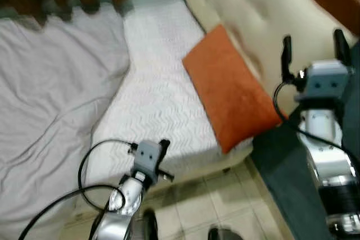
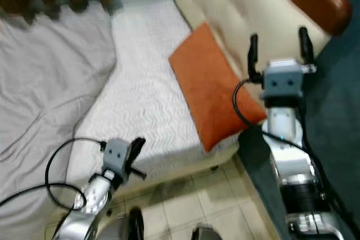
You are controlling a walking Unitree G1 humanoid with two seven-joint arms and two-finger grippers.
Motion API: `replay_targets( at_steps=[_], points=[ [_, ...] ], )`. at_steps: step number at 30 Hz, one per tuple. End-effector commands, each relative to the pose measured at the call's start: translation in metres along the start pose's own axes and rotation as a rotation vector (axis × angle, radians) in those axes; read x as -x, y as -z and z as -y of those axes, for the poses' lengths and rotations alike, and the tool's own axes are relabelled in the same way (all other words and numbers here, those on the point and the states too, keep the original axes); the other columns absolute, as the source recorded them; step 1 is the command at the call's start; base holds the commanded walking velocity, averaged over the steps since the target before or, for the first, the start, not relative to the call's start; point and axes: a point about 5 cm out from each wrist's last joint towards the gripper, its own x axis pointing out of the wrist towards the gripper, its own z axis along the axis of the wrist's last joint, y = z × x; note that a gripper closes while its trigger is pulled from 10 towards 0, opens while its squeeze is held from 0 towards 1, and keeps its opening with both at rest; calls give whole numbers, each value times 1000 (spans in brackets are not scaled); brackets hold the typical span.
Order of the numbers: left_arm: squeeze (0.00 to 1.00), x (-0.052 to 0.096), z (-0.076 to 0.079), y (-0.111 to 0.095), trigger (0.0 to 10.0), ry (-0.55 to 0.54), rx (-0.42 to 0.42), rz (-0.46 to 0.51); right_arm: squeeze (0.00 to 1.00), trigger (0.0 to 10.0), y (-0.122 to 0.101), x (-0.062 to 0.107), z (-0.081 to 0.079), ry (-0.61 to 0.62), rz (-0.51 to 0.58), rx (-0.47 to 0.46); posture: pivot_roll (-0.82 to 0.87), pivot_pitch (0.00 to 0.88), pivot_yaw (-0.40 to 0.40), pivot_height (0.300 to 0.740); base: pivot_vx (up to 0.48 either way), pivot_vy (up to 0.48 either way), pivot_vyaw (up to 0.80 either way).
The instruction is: Clean up the room
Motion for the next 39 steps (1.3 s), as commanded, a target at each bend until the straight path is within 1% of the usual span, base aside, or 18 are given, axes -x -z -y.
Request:
replay_targets(
  at_steps=[1,2,3,4,5,6,7,9,11,13,14,15,16,17,23,33,37,39],
  points=[
    [0,0,-4,4,10000,-25,9,-10,1000,10000,-3,9,4,16,-31,-30,-30,23,-11,740,0,0,0],
    [0,0,-10,4,10000,-56,6,-13,1000,10000,8,33,3,18,-144,-90,-32,4,-5,740,0,0,0],
    [0,0,-10,4,10000,-56,6,-13,1000,10000,8,33,3,18,-144,-90,-32,4,-5,740,0,0,0],
    [0,2,-15,5,10000,-77,9,-13,1000,10000,21,57,3,20,-273,-169,-30,0,-2,740,0,0,0],
    [0,4,-18,5,10000,-93,3,-16,1000,10000,33,72,4,39,-368,-228,-29,0,0,740,0,0,0],
    [0,4,-18,5,10000,-93,3,-16,1000,10000,33,72,4,39,-368,-228,-29,0,0,740,0,0,0],
    [0,5,-19,5,10000,-103,-2,-19,1000,10000,40,82,4,54,-430,-266,-29,0,0,740,0,0,0],
    [0,12,-26,4,10000,-139,-1,-21,1000,10000,58,116,0,47,-592,-364,-20,0,8,740,0,0,0],
    [0,16,-31,3,10000,-165,8,-19,1000,10000,64,134,-6,11,-685,-441,-14,0,9,740,0,0,0],
    [0,15,-32,2,10000,-183,72,-27,1000,10000,74,152,-13,-35,-771,-439,7,0,6,740,0,0,0],
    [0,15,-32,2,10000,-183,72,-27,1000,10000,74,152,-13,-35,-771,-439,7,0,6,740,0,0,0],
    [0,9,-32,-1,10000,-176,75,-19,690,10000,83,163,-14,-54,-819,-414,9,0,8,740,0,0,0],
    [0,5,-31,-3,10000,-170,72,-13,690,10000,88,171,-15,-66,-849,-396,9,0,8,740,0,0,0],
    [0,2,-33,-4,10000,-176,76,-9,0,10000,92,175,-16,-82,-867,-382,9,0,14,740,0,0,0],
    [0,5,-32,3,10000,-170,77,-43,0,10000,94,166,-22,-121,-845,-377,1,0,22,740,0,0,0],
    [0,8,-27,14,10000,-182,111,-99,0,10000,92,157,-29,-153,-789,-379,-3,4,20,740,0,473,0],
    [0,8,-31,18,10000,-200,117,-114,0,10000,93,155,-31,-153,-787,-387,2,7,19,740,0,472,0],
    [0,9,-37,22,10000,-230,124,-128,0,10000,93,153,-34,-159,-785,-391,3,12,15,740,0,472,0]
  ],
)
